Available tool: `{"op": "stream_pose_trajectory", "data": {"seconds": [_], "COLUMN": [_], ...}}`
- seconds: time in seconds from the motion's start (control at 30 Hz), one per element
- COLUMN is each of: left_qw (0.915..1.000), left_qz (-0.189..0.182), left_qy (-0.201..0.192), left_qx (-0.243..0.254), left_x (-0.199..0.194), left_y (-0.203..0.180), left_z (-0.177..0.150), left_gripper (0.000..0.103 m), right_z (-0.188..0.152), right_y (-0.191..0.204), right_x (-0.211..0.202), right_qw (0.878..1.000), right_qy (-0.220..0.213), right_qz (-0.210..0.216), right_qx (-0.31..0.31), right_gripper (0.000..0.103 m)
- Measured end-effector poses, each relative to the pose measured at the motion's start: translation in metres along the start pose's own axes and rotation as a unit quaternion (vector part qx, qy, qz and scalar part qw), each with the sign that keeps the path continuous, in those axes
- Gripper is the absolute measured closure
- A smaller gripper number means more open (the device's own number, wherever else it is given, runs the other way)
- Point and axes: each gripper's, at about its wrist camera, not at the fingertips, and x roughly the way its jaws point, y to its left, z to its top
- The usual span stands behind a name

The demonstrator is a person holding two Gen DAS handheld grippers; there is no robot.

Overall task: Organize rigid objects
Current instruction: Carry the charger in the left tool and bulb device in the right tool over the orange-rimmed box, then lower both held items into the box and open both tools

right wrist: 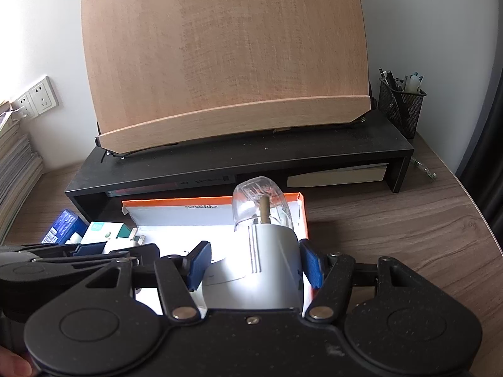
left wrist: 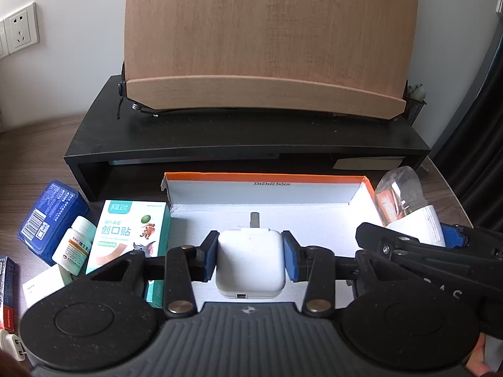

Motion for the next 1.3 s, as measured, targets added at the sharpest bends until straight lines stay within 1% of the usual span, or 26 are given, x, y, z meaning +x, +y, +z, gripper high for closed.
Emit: {"op": "stream_pose_trajectory", "data": {"seconds": [0.93,1.23,1.3], "left_qw": [0.9999,0.9999,0.9999], "left_qz": [0.001,0.0,-0.001], "left_qy": [0.008,0.011,0.011], "left_qx": [-0.009,-0.007,-0.006], "left_x": [0.018,0.023,0.024], "left_y": [0.009,0.009,0.009], "left_z": [0.009,0.011,0.011], "left_gripper": [0.061,0.061,0.061], "right_z": [0.005,0.008,0.008], "right_y": [0.006,0.005,0.005], "right_x": [0.026,0.032,0.03], "right_qw": [1.0,0.999,0.999], "right_qy": [0.019,0.024,0.017], "right_qz": [-0.004,-0.012,-0.014], "right_qx": [-0.015,-0.02,-0.023], "right_gripper": [0.029,0.028,0.029]}}
